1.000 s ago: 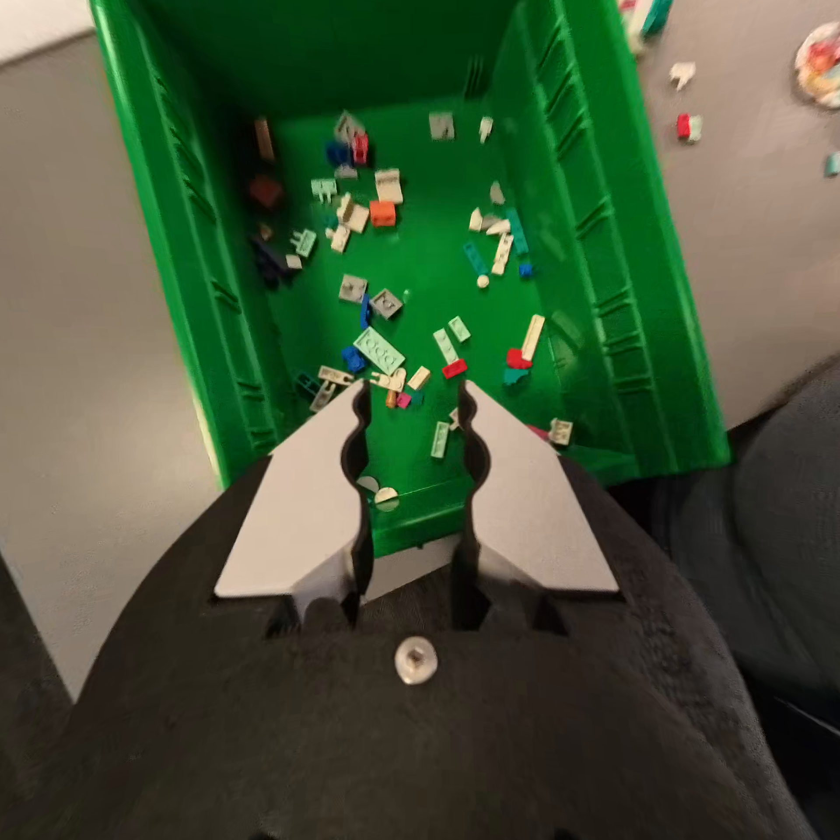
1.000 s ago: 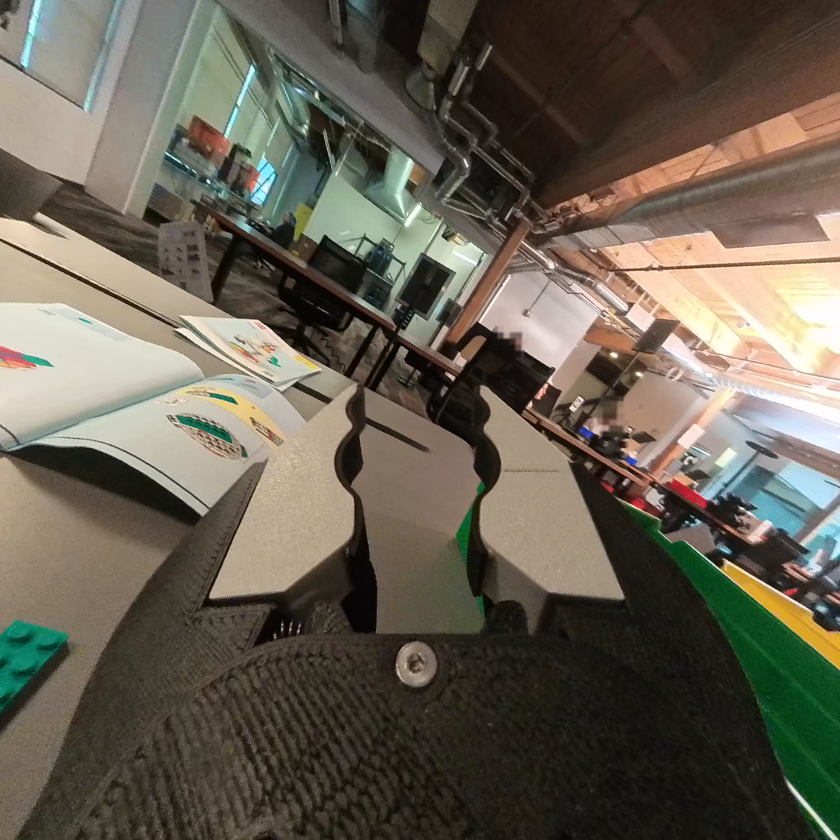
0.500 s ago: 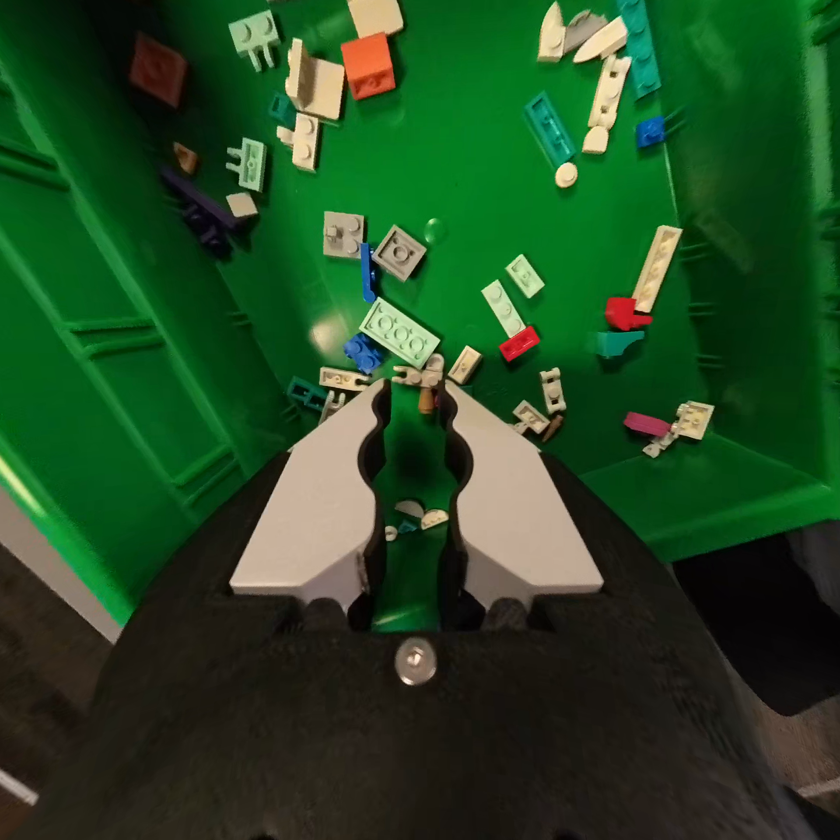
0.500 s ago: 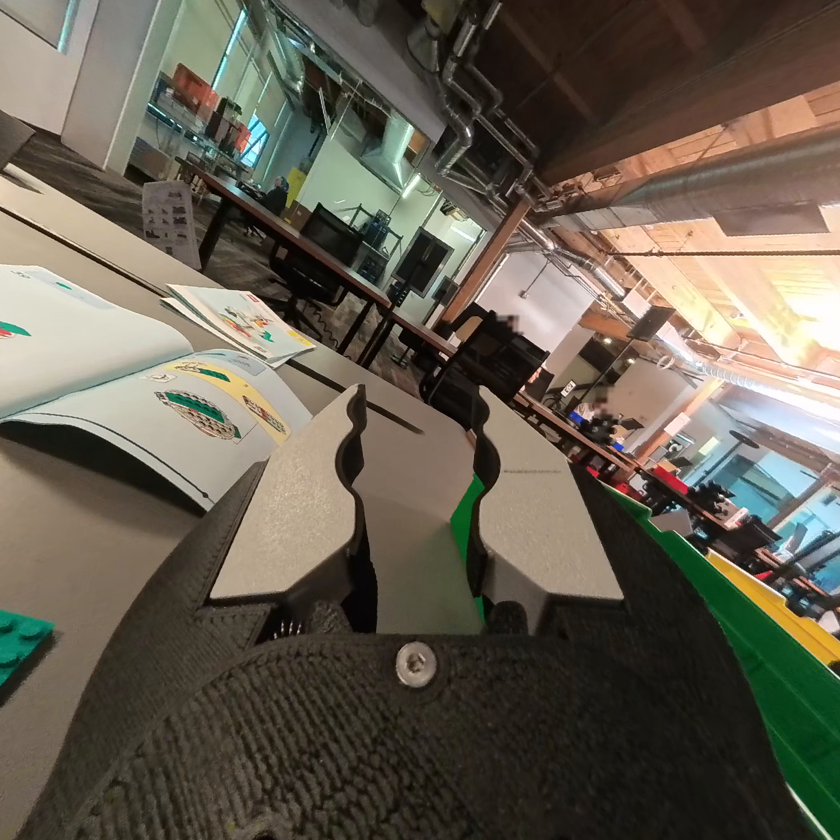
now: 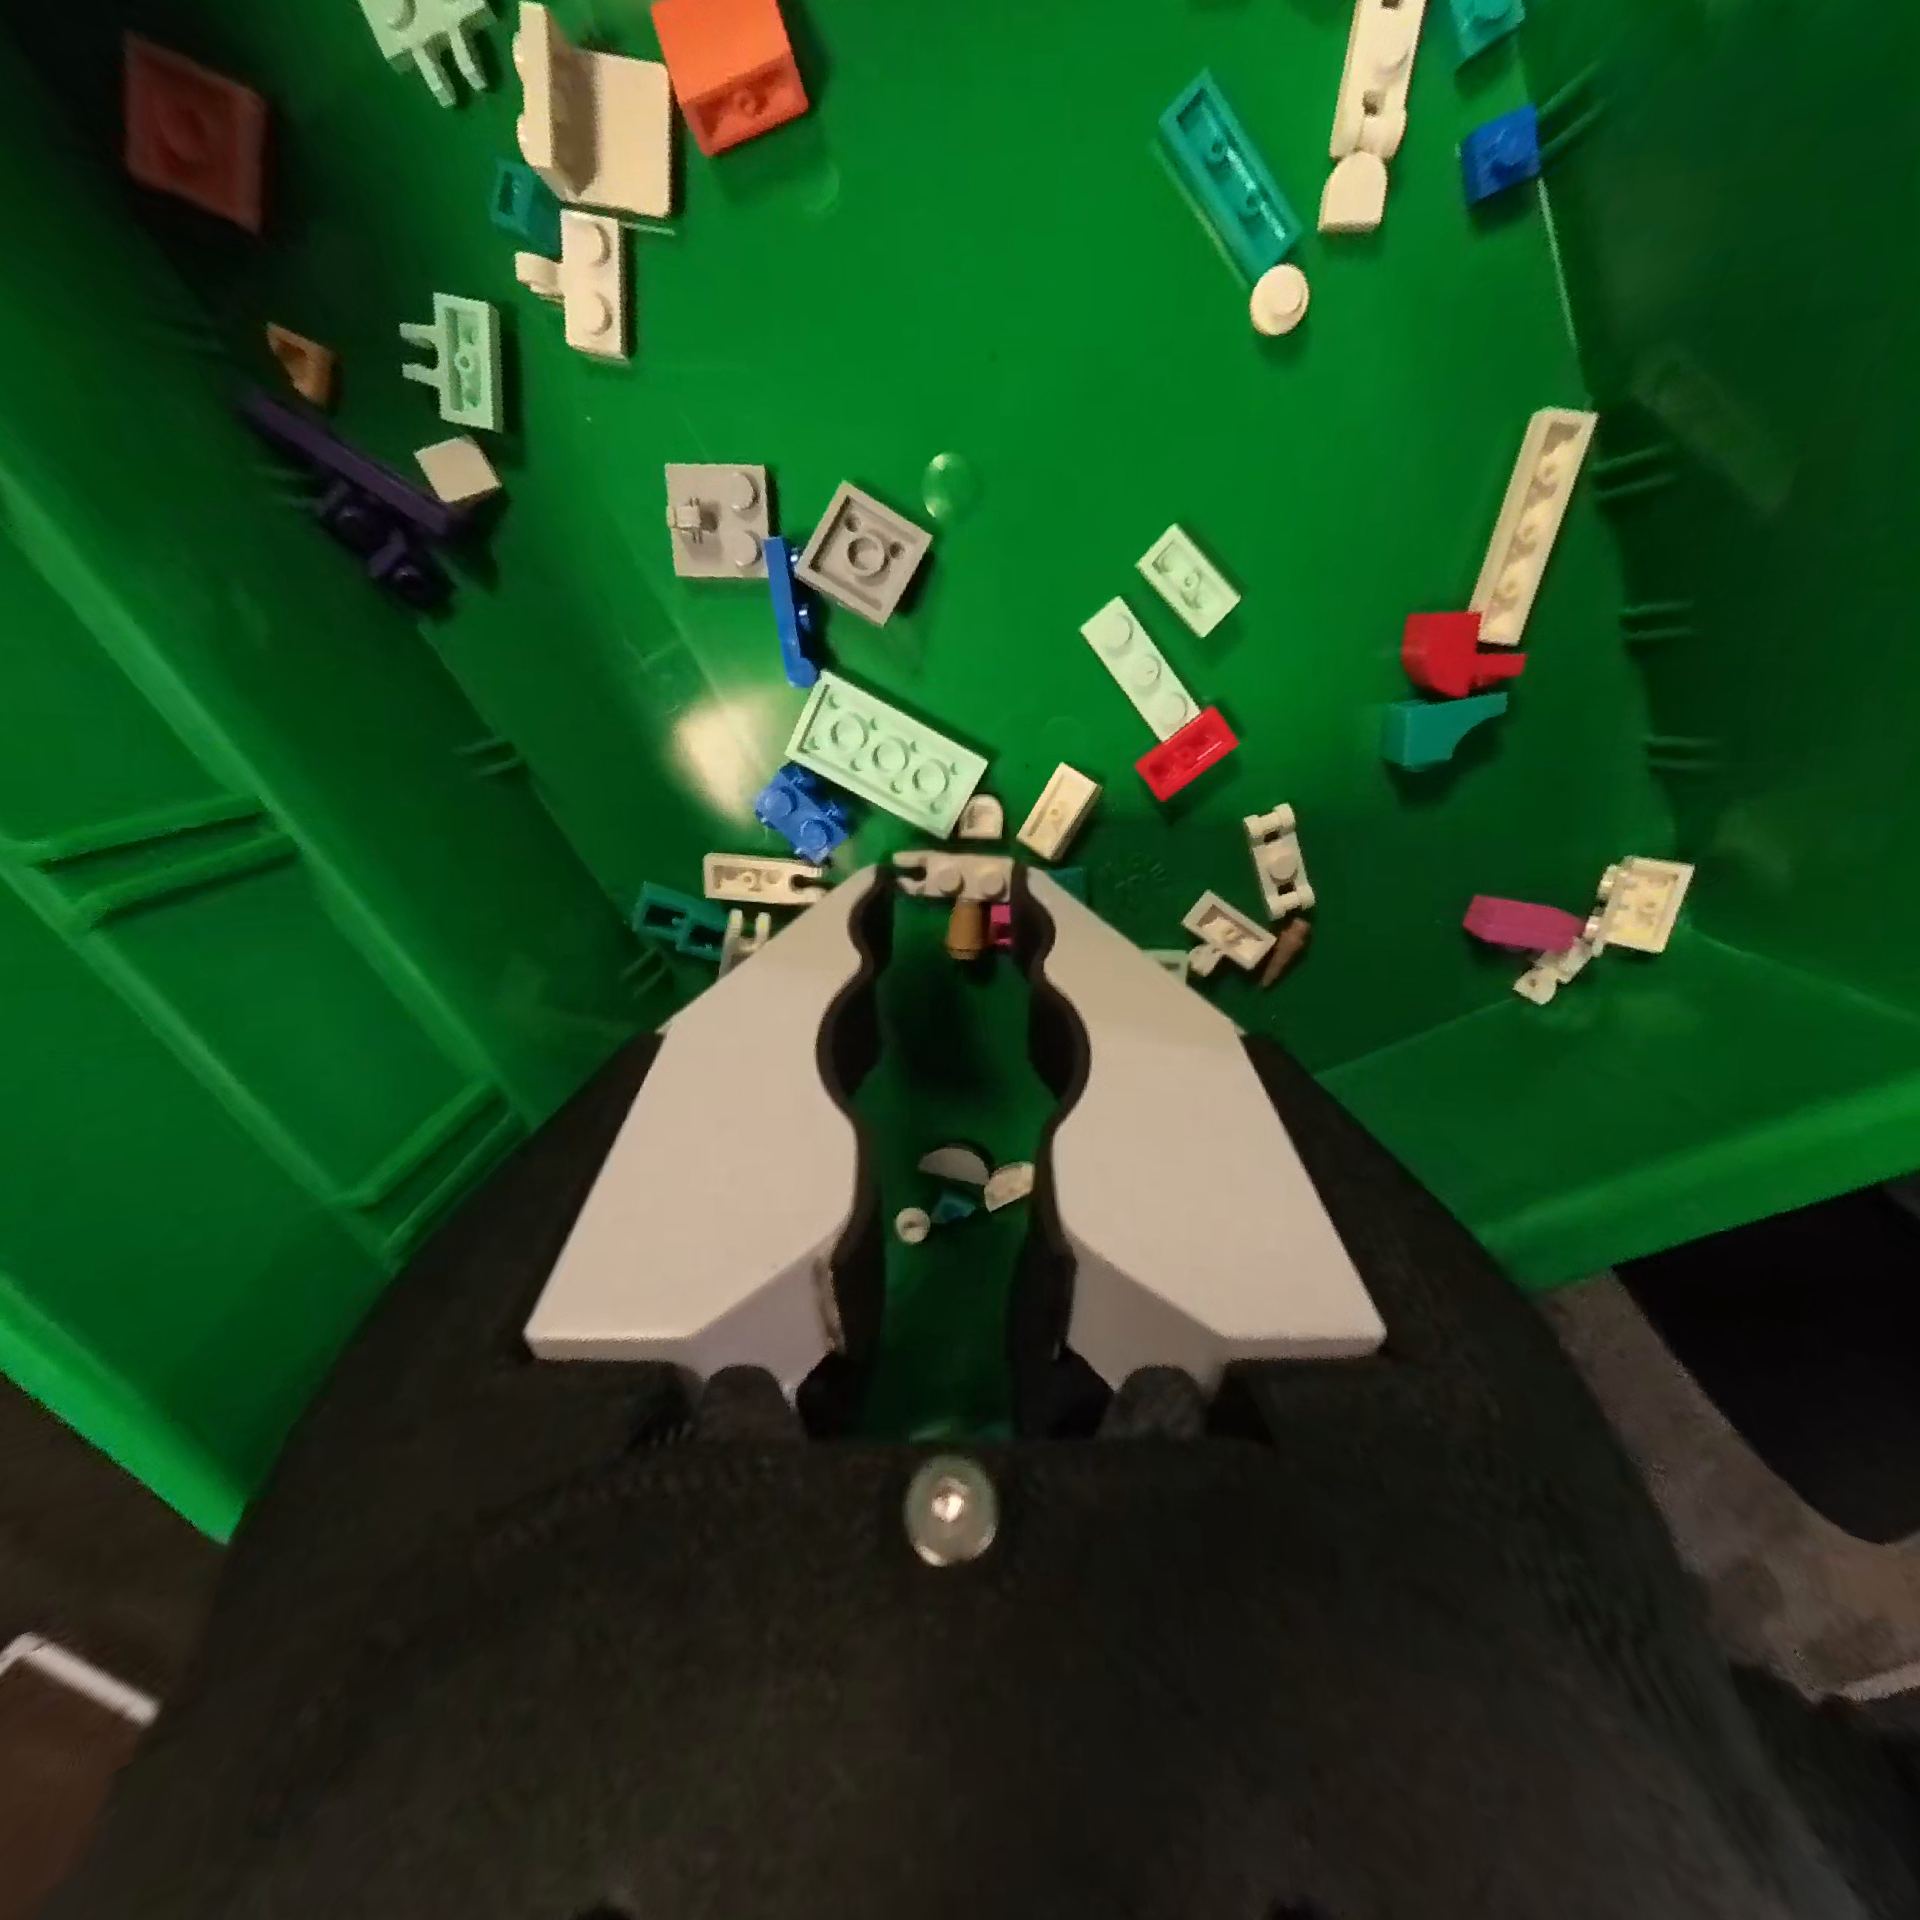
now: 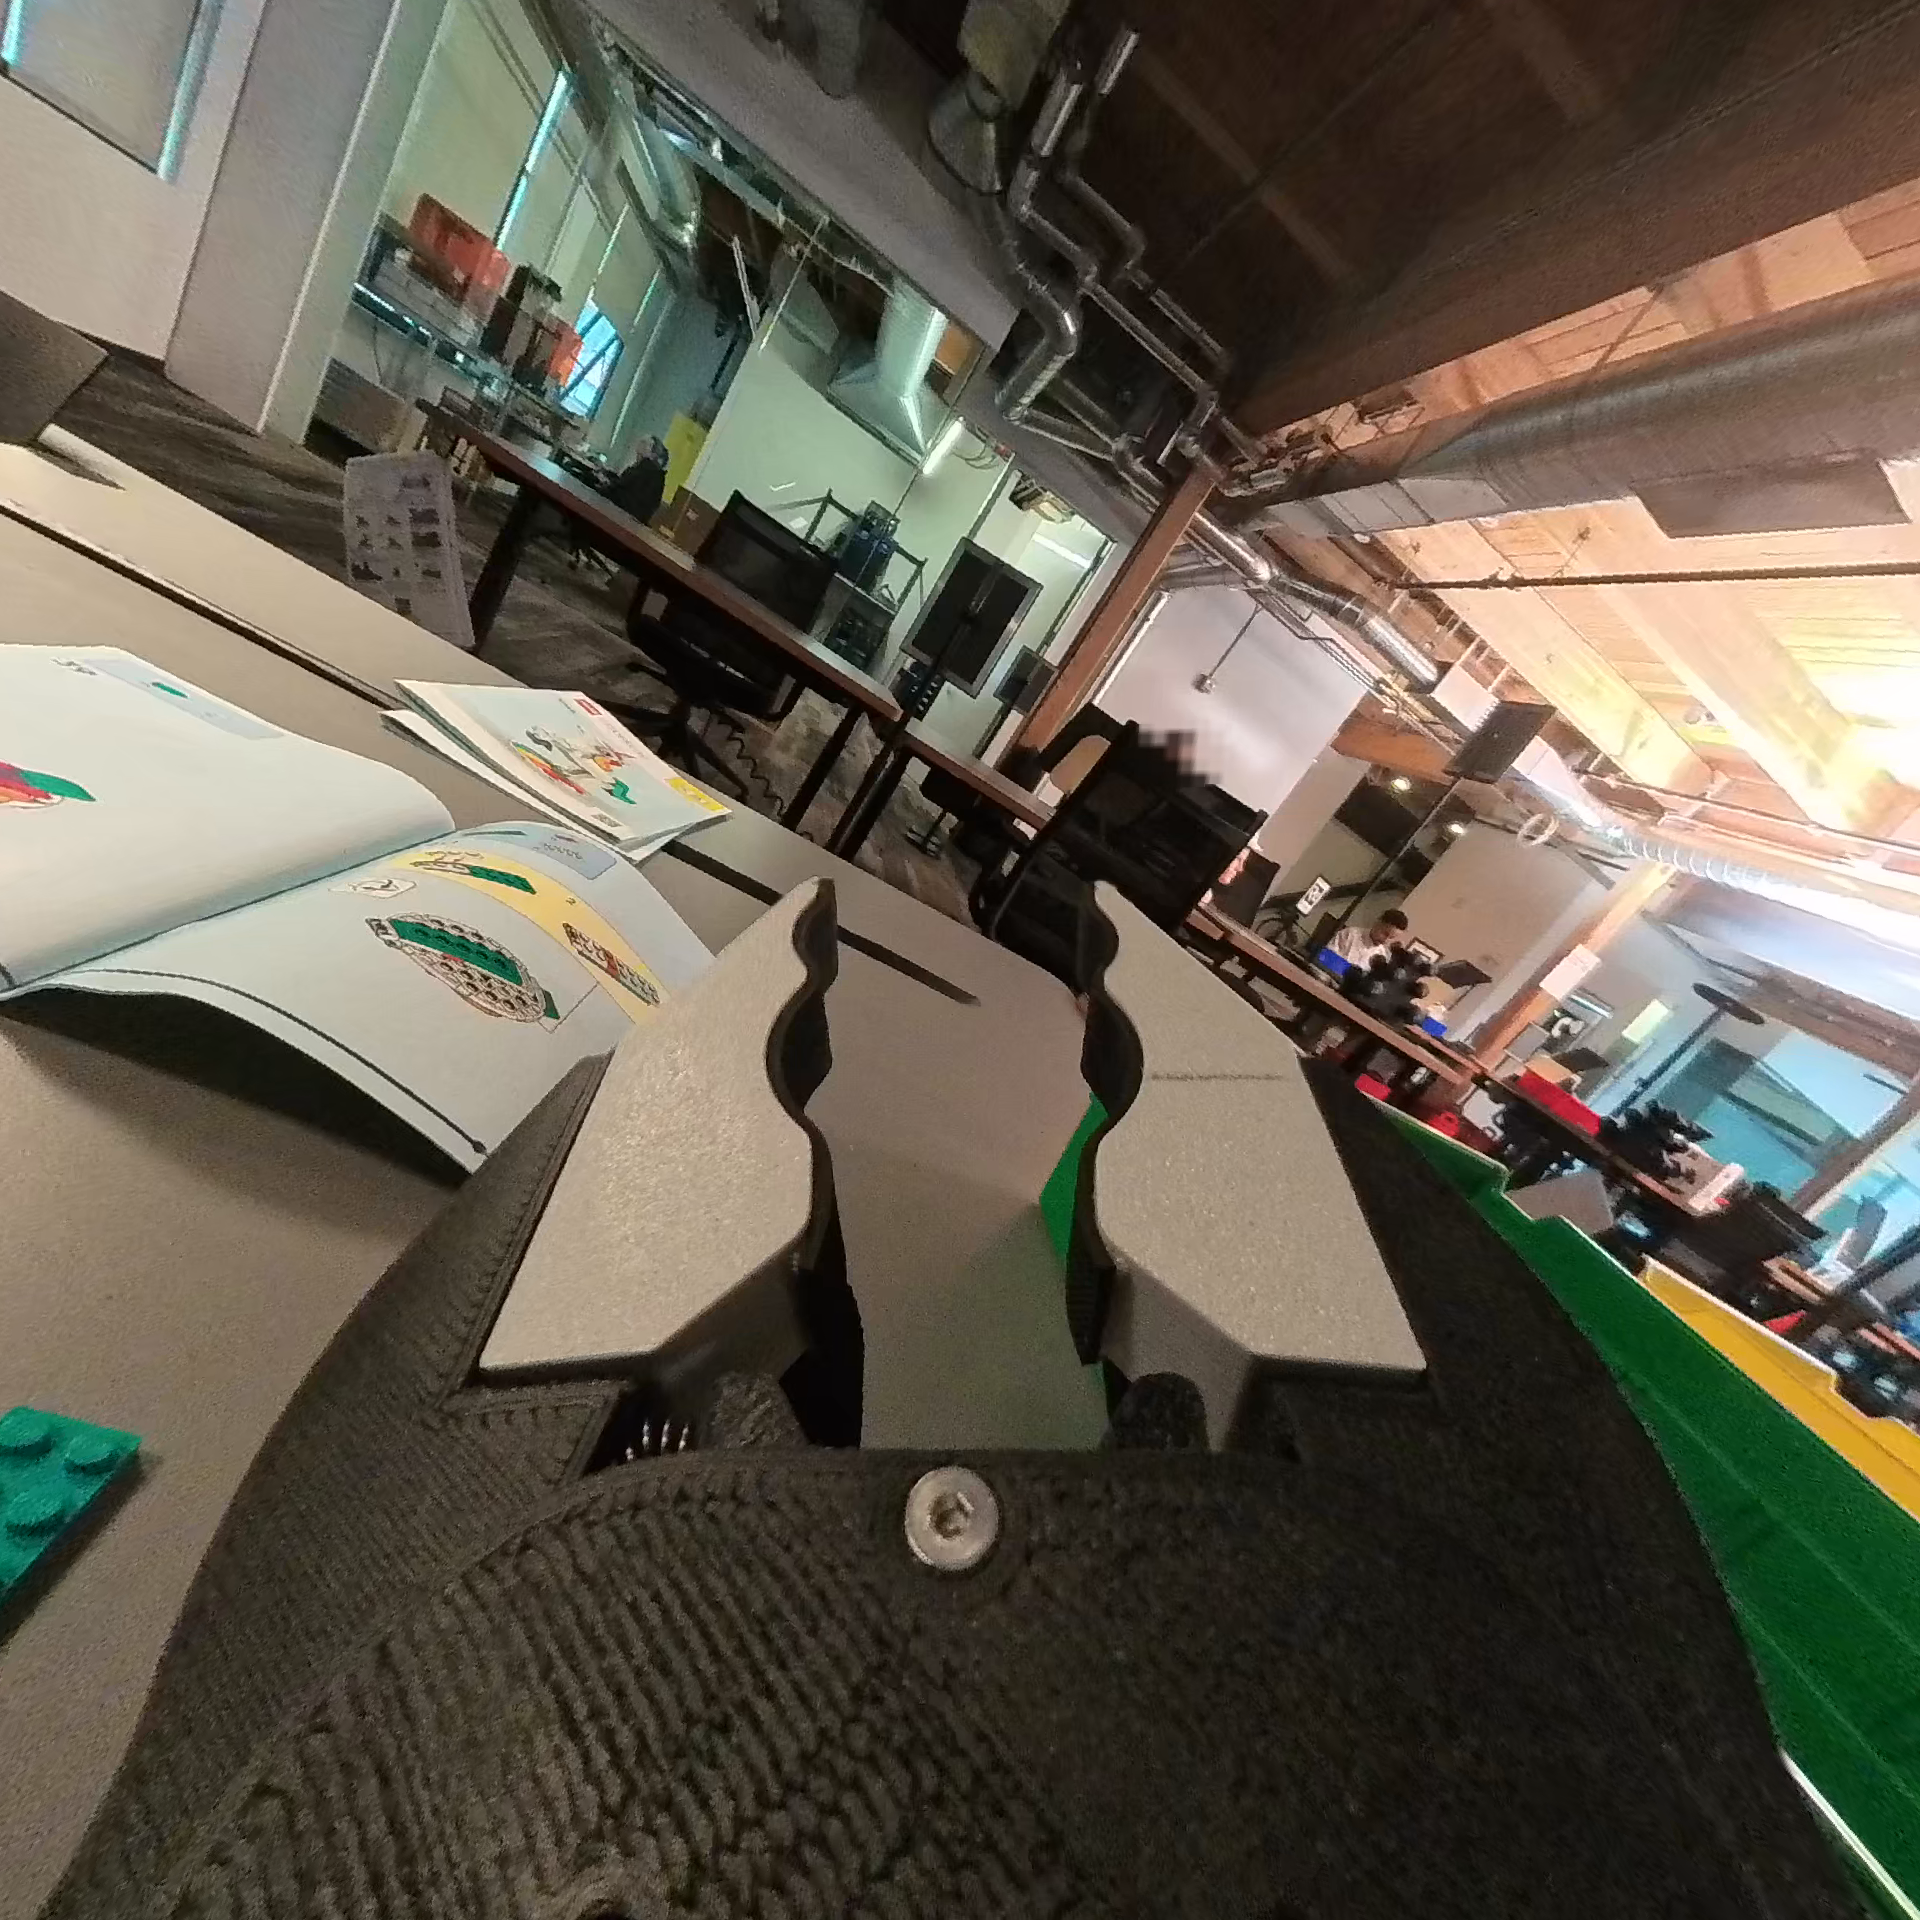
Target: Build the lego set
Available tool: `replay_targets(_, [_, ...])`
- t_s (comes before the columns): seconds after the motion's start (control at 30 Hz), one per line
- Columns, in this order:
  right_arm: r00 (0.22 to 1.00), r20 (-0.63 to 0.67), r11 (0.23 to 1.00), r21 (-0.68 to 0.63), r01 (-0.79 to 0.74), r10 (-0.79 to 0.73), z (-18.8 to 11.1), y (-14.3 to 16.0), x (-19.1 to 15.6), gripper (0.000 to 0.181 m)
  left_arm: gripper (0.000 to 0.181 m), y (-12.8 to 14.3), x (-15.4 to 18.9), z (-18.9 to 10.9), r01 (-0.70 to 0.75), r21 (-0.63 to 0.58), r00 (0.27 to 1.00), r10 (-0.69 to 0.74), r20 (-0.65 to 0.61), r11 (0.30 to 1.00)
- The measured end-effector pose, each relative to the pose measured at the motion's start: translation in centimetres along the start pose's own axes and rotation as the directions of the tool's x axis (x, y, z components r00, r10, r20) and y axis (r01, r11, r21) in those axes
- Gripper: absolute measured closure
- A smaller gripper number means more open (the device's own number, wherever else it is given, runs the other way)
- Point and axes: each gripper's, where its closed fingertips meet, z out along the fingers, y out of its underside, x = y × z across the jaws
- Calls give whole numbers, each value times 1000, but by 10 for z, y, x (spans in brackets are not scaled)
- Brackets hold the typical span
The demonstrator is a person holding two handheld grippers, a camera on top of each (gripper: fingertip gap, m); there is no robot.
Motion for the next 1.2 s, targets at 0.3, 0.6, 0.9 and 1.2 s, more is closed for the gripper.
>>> replay_targets(0.3, [994, 98, 994, 99, -48, 38, -5, -18, -16, 137, 160, -51, 17, -91, -86, 227, 965, 24, 260, 970])
replay_targets(0.6, [985, 172, 969, 240, -58, 16, -16, -43, -28, 137, 160, -202, 215, -141, -402, 628, 866, 499, 25, 667])
replay_targets(0.9, [970, 240, 945, 308, -112, 37, -21, -55, -34, 138, 160, -350, 364, -9, -210, 644, 819, 492, -295, 736])
replay_targets(1.2, [957, 284, 933, 326, -150, 54, -22, -60, -40, 137, 160, -386, 371, 55, -337, 401, 874, 441, -202, 852])
